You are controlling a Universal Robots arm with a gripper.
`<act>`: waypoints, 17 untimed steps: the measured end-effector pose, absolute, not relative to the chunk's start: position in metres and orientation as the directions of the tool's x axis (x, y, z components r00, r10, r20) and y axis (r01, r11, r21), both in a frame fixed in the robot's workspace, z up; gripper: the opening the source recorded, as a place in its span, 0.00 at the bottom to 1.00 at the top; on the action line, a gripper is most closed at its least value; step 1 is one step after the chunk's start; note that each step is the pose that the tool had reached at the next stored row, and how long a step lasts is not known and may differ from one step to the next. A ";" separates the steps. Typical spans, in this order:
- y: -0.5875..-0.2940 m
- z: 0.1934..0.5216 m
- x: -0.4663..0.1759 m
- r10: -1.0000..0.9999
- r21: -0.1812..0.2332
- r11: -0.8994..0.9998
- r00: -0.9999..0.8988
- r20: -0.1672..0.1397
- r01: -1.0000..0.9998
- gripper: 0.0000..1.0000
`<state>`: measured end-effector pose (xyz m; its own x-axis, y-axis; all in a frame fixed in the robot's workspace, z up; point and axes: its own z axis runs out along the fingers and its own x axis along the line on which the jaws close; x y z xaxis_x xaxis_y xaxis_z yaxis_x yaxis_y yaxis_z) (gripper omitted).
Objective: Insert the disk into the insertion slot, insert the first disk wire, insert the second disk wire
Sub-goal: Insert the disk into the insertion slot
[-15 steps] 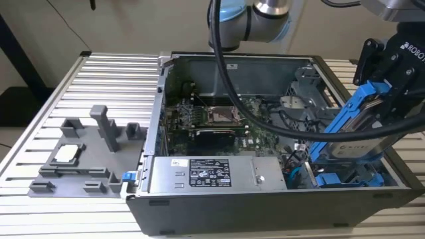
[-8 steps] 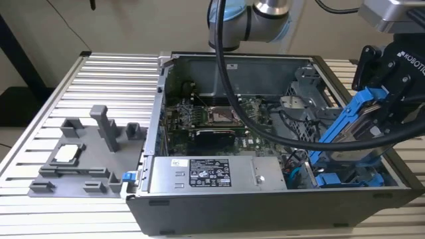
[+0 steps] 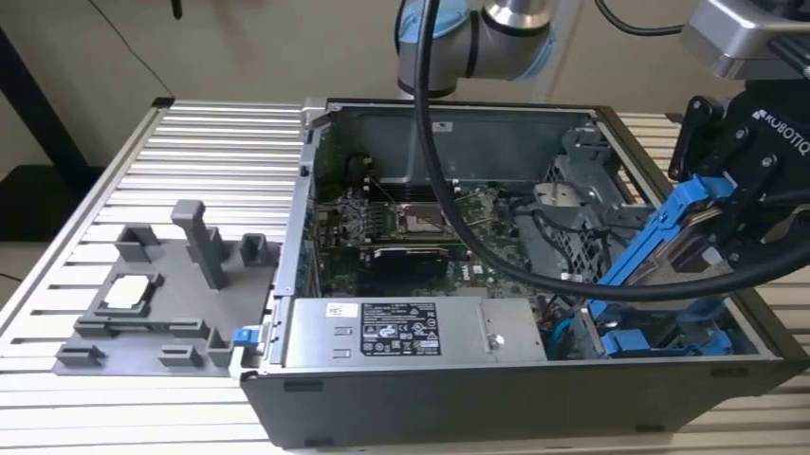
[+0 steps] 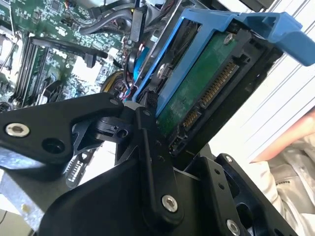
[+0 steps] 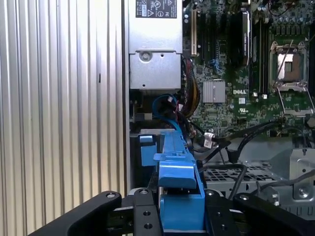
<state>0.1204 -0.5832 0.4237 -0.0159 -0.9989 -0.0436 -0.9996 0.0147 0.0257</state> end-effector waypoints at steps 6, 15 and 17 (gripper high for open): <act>-0.583 0.421 0.123 -0.999 0.026 0.013 -0.014 -0.051 -1.000 0.33; -0.583 0.412 0.128 -0.998 0.026 0.013 -0.014 -0.054 -1.000 0.33; -0.583 0.410 0.128 -0.998 0.026 0.012 -0.014 -0.054 -1.000 0.33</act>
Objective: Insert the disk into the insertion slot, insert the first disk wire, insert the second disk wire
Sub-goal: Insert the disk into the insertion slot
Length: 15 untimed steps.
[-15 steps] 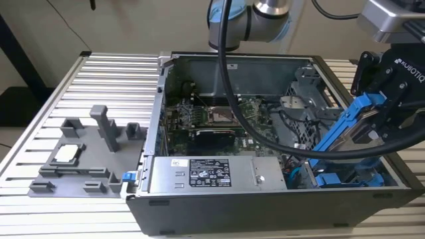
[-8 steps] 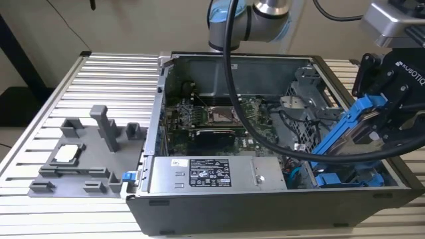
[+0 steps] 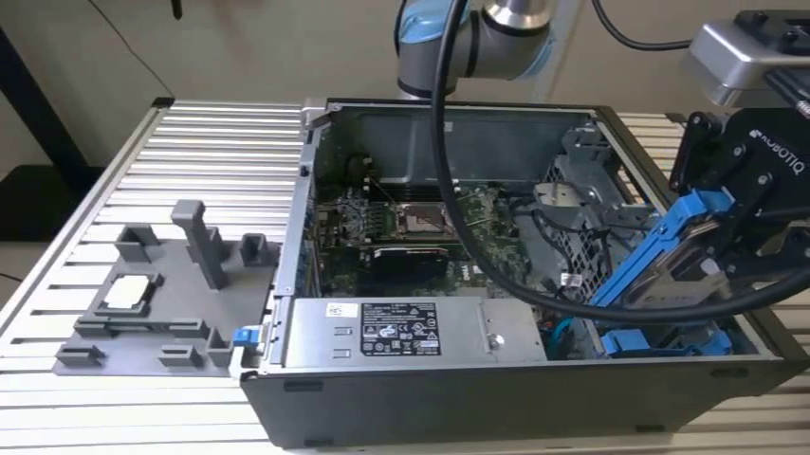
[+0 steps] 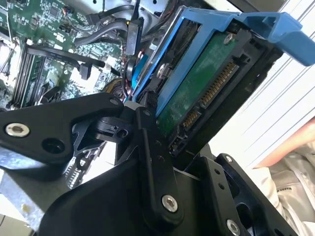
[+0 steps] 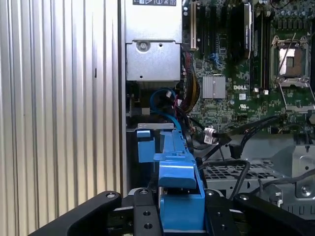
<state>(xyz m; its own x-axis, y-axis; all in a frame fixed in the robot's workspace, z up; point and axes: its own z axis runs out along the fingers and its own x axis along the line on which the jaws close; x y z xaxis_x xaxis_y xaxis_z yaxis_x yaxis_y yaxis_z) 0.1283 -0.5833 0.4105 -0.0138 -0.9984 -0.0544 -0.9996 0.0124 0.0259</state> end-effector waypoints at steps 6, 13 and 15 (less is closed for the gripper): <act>-0.584 0.404 0.128 -0.998 0.026 0.012 -0.014 -0.054 -1.000 0.33; -0.584 0.391 0.128 -0.998 0.026 0.012 -0.014 -0.054 -1.000 0.33; -0.584 0.388 0.128 -0.998 0.026 0.012 -0.014 -0.054 -1.000 0.33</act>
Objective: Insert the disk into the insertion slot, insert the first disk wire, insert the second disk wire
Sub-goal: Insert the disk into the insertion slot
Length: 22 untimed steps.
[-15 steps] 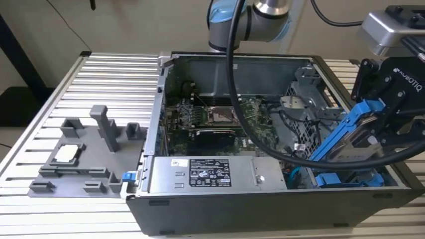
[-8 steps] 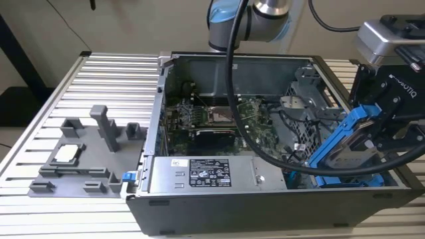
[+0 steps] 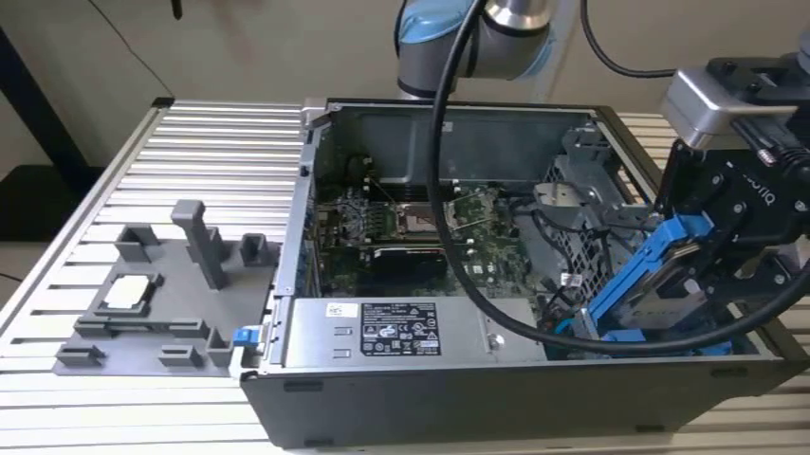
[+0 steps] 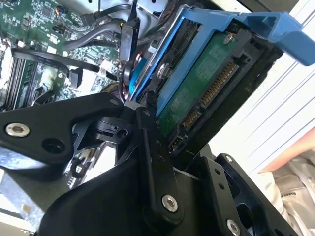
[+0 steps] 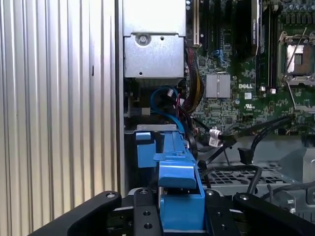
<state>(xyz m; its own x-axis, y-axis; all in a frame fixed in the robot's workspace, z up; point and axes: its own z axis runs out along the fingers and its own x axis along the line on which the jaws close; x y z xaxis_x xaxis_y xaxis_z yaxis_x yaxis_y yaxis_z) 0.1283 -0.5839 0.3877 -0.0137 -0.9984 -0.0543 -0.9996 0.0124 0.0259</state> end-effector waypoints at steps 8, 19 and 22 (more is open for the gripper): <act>-0.584 0.373 0.128 -0.998 0.026 0.012 -0.014 -0.054 -1.000 0.33; -0.584 0.361 0.128 -0.999 0.026 0.012 -0.014 -0.052 -1.000 0.33; -0.584 0.361 0.128 -0.999 0.026 0.012 -0.014 -0.052 -1.000 0.33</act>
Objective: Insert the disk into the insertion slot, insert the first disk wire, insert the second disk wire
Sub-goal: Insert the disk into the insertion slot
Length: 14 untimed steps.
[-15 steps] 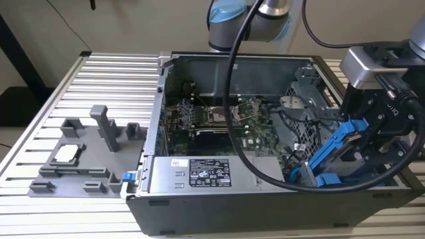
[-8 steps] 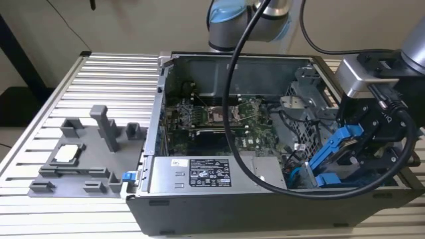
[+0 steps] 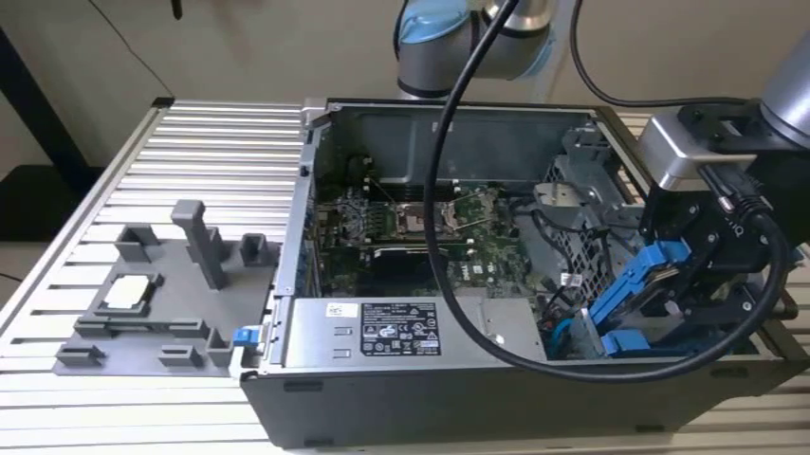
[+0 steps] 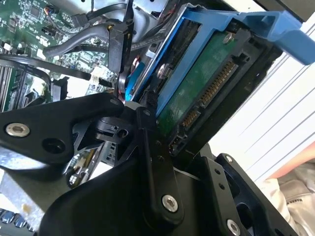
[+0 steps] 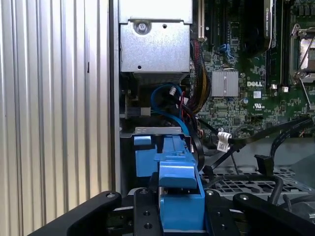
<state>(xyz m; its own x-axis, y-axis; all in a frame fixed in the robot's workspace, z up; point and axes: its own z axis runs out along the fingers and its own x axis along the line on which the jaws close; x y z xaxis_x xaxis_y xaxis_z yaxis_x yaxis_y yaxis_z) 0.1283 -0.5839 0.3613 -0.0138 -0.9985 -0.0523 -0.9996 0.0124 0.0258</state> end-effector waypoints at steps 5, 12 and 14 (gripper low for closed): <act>-0.584 0.363 0.128 -0.999 0.026 0.012 -0.014 -0.052 -1.000 0.41; -0.584 0.381 0.128 -0.999 0.026 0.012 -0.014 -0.051 -1.000 0.43; -0.584 0.387 0.128 -0.999 0.026 0.013 -0.014 -0.051 -1.000 0.49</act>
<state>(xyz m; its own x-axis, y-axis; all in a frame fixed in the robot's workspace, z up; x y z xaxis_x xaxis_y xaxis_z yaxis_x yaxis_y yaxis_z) 0.1283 -0.5839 0.3867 -0.0138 -0.9986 -0.0515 -0.9996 0.0125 0.0258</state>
